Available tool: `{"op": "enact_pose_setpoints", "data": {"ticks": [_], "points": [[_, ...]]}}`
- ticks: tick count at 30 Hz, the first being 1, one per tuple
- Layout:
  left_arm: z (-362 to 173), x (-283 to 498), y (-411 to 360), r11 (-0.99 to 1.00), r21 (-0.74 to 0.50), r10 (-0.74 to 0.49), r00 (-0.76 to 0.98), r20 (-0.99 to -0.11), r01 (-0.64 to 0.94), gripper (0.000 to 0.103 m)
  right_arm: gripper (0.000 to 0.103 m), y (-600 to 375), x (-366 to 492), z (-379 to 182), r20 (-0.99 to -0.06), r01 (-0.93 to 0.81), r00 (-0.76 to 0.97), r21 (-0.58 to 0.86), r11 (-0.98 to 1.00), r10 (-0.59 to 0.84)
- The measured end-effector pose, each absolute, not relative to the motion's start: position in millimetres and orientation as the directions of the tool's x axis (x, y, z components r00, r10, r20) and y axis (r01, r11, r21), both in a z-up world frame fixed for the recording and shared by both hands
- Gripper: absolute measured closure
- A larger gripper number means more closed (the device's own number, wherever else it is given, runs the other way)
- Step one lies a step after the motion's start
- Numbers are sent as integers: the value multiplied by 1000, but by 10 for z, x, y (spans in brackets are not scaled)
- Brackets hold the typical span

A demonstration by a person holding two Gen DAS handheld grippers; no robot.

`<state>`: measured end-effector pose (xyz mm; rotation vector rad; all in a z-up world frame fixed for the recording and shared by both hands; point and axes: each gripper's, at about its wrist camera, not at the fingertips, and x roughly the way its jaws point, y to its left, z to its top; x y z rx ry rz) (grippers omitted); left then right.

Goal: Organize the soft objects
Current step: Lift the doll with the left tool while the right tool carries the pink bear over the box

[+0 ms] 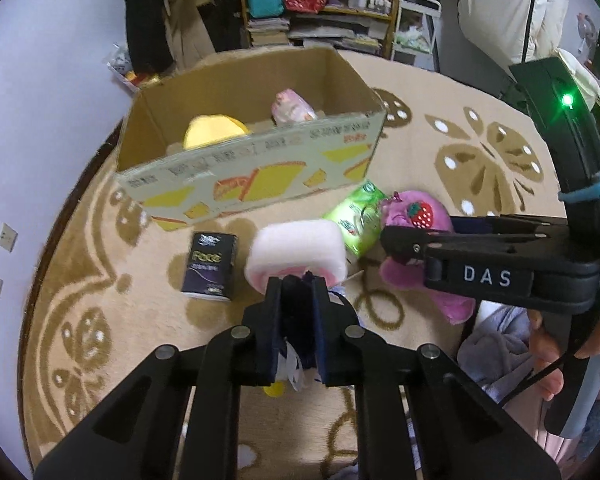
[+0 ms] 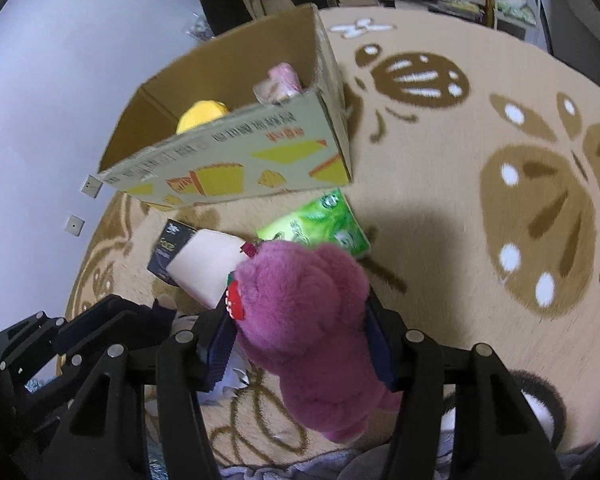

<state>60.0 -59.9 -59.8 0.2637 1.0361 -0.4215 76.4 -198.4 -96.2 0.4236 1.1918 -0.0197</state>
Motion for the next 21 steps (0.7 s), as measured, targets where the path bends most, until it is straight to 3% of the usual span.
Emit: {"op": "enact_pose_setpoints", "data": {"ticks": [16, 21], "points": [[-34, 647, -397, 929, 202, -64, 672, -738, 310, 90, 42, -1964, 914, -404, -786, 149, 580, 361, 921, 214], [151, 774, -348, 936, 209, -54, 704, -708, 282, 90, 42, -1946, 1000, -290, -768, 124, 603, 354, 927, 213]]}}
